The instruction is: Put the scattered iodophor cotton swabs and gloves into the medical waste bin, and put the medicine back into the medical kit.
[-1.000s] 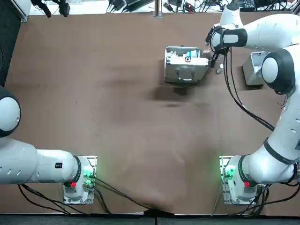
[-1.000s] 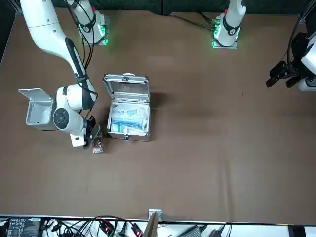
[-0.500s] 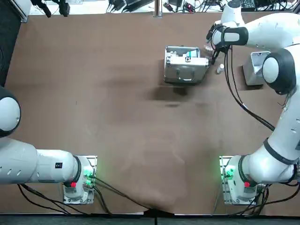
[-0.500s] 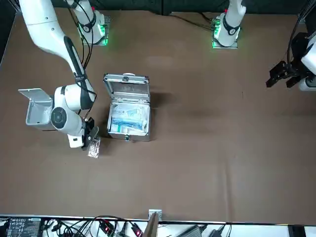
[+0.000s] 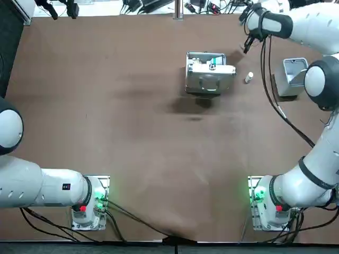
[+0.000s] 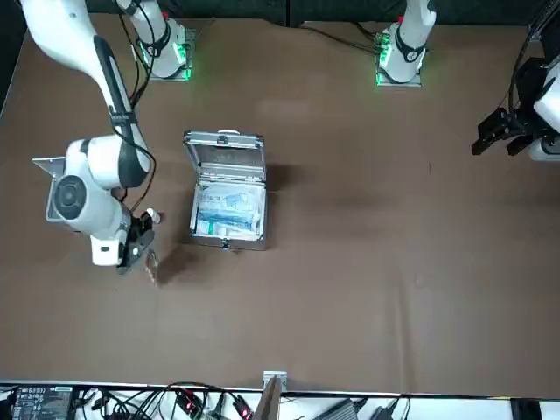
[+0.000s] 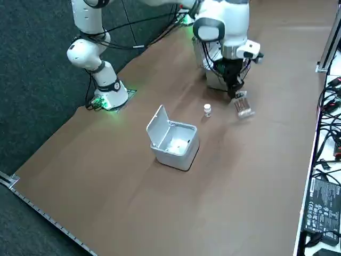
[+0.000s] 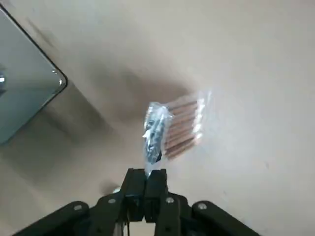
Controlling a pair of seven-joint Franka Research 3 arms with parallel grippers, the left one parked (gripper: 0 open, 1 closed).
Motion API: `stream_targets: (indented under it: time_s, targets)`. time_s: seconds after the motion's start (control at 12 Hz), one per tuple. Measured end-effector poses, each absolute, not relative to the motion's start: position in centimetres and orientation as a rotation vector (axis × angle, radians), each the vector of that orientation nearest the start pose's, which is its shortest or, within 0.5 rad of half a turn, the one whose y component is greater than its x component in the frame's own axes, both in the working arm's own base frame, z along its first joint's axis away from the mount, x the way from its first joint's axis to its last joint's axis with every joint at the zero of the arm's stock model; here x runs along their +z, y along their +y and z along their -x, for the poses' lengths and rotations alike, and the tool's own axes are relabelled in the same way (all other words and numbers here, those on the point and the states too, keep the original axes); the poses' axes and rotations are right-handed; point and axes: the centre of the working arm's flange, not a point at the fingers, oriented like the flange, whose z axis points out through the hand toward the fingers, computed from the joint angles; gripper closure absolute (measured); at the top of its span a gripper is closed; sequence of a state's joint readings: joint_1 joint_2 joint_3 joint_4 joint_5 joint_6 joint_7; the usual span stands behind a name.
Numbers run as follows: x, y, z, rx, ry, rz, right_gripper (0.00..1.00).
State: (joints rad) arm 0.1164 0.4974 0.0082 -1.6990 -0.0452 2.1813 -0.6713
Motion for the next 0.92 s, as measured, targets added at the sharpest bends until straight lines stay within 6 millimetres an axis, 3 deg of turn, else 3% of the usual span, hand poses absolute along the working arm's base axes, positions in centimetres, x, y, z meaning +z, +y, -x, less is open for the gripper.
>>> stream_targets:
  time_s: [0.17, 0.33, 0.42, 0.5, 0.58, 0.75, 0.92]
  targets:
    - [33.4, 6.7, -66.5, 0.070, -1.218, 2.924, 0.99]
    - [36.1, 3.5, -66.4, 0.121, -1.141, 2.948, 0.99]
    - [37.5, 1.3, -66.4, 0.150, -1.090, 2.960, 0.99]
    - [40.1, -3.3, -65.8, 0.230, -0.990, 2.969, 0.99]
    - [41.2, -5.7, -65.3, 0.278, -0.946, 2.963, 0.99]
    - [42.3, -10.0, -64.1, 0.361, -0.883, 2.936, 0.99]
    - [42.6, -13.2, -62.9, 0.425, -0.815, 2.915, 0.99]
